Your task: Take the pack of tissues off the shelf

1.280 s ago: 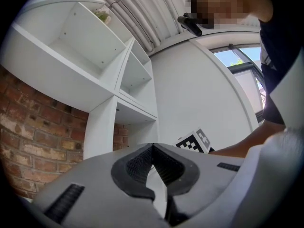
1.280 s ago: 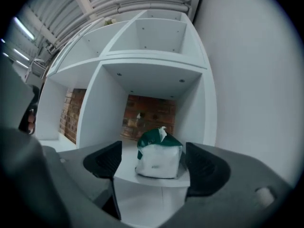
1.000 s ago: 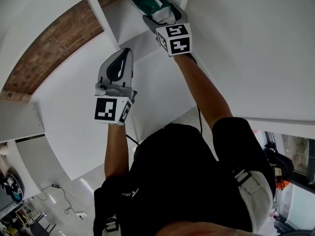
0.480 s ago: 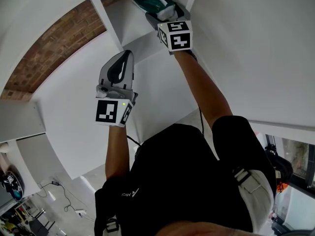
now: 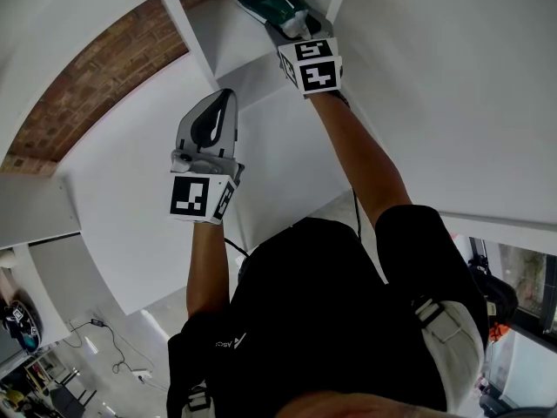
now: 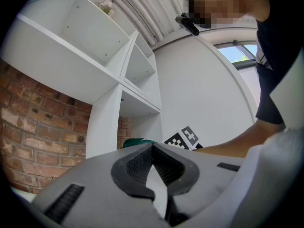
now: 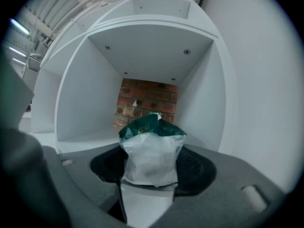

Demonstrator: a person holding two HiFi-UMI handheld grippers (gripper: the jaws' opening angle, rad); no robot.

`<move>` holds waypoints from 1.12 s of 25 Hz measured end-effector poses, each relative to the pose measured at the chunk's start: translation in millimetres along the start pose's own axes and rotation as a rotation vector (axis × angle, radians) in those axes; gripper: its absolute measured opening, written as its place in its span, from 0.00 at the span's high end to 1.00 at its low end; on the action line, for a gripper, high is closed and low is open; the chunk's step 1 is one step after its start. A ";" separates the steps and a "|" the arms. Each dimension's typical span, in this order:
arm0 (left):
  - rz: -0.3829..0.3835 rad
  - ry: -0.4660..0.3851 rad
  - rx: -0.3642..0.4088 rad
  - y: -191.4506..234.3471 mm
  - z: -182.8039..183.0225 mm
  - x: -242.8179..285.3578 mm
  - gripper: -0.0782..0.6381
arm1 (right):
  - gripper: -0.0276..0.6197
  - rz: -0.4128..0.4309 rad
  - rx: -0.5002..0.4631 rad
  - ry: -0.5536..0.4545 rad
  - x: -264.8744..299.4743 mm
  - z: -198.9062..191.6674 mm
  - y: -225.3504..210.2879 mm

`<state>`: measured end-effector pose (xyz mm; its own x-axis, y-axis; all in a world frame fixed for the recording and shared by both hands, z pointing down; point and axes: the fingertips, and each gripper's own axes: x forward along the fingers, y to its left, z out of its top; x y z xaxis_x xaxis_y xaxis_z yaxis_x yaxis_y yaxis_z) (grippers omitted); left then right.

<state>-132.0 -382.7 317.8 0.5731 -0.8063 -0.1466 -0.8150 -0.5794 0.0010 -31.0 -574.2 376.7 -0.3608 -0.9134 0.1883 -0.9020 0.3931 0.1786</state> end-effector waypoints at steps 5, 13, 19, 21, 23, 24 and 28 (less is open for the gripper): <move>0.005 -0.015 0.012 -5.9 7.5 -4.2 0.89 | 0.54 -0.006 0.011 -0.073 -31.7 11.5 0.6; -0.007 -0.049 0.023 -36.3 25.6 -19.8 0.89 | 0.54 0.030 0.036 -0.204 -137.5 32.7 13.8; -0.021 -0.077 0.024 -63.4 35.7 -31.6 0.89 | 0.54 0.049 0.042 -0.260 -204.5 35.6 24.8; -0.023 -0.085 0.026 -72.5 38.3 -35.6 0.89 | 0.54 0.049 0.044 -0.277 -222.2 35.9 26.8; -0.025 -0.094 0.026 -82.3 42.2 -40.8 0.89 | 0.54 0.048 0.047 -0.291 -239.9 34.9 29.0; -0.025 -0.098 0.026 -86.4 43.8 -43.2 0.89 | 0.54 0.048 0.050 -0.295 -247.3 33.7 30.4; -0.023 -0.099 0.028 -90.7 46.0 -45.8 0.89 | 0.55 0.054 0.065 -0.300 -258.7 29.0 35.1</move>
<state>-88.3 -287.7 279.0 0.5816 -0.7763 -0.2429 -0.8046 -0.5930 -0.0311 23.8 -327.1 306.2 -0.4538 -0.8855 -0.0995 -0.8894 0.4432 0.1121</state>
